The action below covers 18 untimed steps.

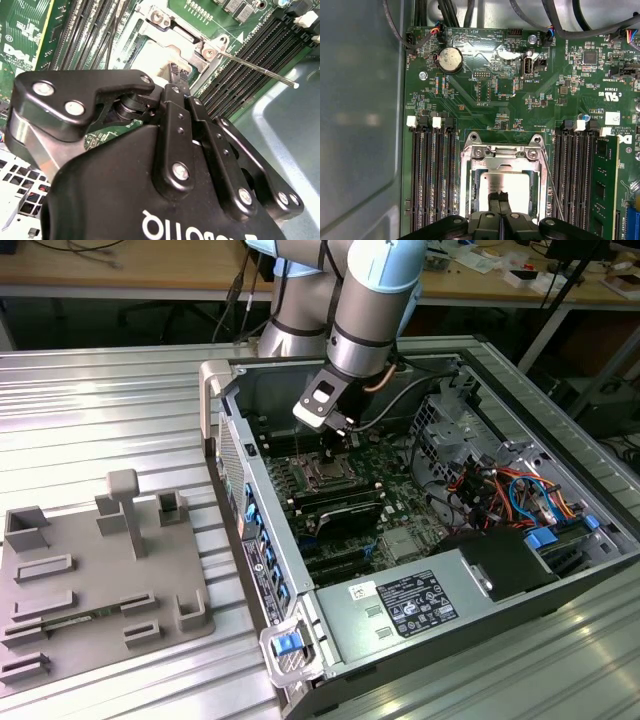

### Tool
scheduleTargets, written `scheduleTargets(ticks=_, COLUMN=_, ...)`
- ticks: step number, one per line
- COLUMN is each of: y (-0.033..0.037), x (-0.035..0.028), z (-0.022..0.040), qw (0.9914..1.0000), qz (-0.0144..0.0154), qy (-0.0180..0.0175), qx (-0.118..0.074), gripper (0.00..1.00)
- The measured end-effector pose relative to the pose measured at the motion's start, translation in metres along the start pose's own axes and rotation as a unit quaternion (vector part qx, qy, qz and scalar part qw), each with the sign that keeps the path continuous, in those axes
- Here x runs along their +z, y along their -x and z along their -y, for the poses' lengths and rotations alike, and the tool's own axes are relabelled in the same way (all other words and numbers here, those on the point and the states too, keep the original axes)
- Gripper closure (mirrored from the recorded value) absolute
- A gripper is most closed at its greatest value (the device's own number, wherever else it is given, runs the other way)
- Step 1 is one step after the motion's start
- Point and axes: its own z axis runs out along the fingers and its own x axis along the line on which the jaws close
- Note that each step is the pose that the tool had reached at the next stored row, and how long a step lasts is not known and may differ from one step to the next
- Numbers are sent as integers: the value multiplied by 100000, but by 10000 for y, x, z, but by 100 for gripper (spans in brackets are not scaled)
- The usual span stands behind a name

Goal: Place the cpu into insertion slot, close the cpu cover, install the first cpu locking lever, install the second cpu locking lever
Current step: 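Close the cpu cover, then install the first cpu locking lever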

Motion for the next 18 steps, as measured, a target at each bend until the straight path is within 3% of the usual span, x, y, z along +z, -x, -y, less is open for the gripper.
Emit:
scheduleTargets(ticks=6, y=0, x=-20, z=-1, qw=100000, qz=-8, qy=4, qx=-3, gripper=89)
scheduleTargets(ticks=14, y=9, x=-277, z=3, qw=100000, qz=-2, qy=-1, qx=-3, gripper=89)
scheduleTargets(ticks=18, y=10, x=-309, z=2, qw=100000, qz=-71, qy=20, qx=-295, gripper=89)
